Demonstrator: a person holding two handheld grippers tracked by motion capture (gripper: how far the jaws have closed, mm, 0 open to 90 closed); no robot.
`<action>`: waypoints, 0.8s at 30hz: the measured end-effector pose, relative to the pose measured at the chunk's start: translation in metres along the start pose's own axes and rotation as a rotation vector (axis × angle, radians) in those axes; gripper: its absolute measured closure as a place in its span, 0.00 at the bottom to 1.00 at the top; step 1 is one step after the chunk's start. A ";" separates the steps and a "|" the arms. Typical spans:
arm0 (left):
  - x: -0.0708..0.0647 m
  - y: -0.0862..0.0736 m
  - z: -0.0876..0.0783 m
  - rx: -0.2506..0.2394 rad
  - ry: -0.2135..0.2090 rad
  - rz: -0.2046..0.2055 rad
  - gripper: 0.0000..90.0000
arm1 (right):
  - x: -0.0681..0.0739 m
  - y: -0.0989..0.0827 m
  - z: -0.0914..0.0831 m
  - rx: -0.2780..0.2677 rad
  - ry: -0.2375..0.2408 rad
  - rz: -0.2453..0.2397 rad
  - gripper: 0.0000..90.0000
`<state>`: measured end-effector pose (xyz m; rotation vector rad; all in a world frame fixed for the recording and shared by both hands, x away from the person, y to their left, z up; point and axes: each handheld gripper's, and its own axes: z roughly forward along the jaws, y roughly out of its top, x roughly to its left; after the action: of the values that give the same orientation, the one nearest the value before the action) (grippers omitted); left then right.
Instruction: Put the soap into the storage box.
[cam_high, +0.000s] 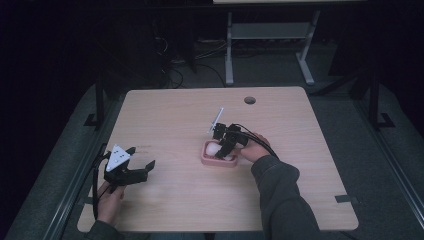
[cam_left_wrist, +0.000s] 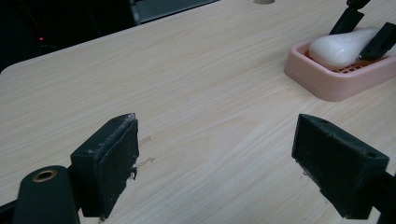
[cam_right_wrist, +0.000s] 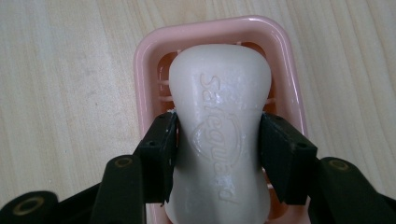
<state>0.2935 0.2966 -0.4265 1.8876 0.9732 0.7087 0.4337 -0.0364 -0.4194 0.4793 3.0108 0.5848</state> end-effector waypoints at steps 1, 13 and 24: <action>0.000 0.000 0.000 -0.001 0.000 0.000 0.16 | 0.000 0.000 0.000 0.000 -0.004 0.000 0.53; -0.001 0.000 0.000 0.002 0.000 0.003 0.16 | 0.006 -0.004 -0.012 -0.016 -0.019 0.011 0.43; -0.002 0.000 0.001 0.002 -0.002 0.003 0.16 | 0.022 -0.020 -0.026 0.006 -0.066 -0.017 0.37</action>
<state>0.2934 0.2949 -0.4268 1.8916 0.9699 0.7079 0.4050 -0.0565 -0.4022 0.4628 2.9517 0.5482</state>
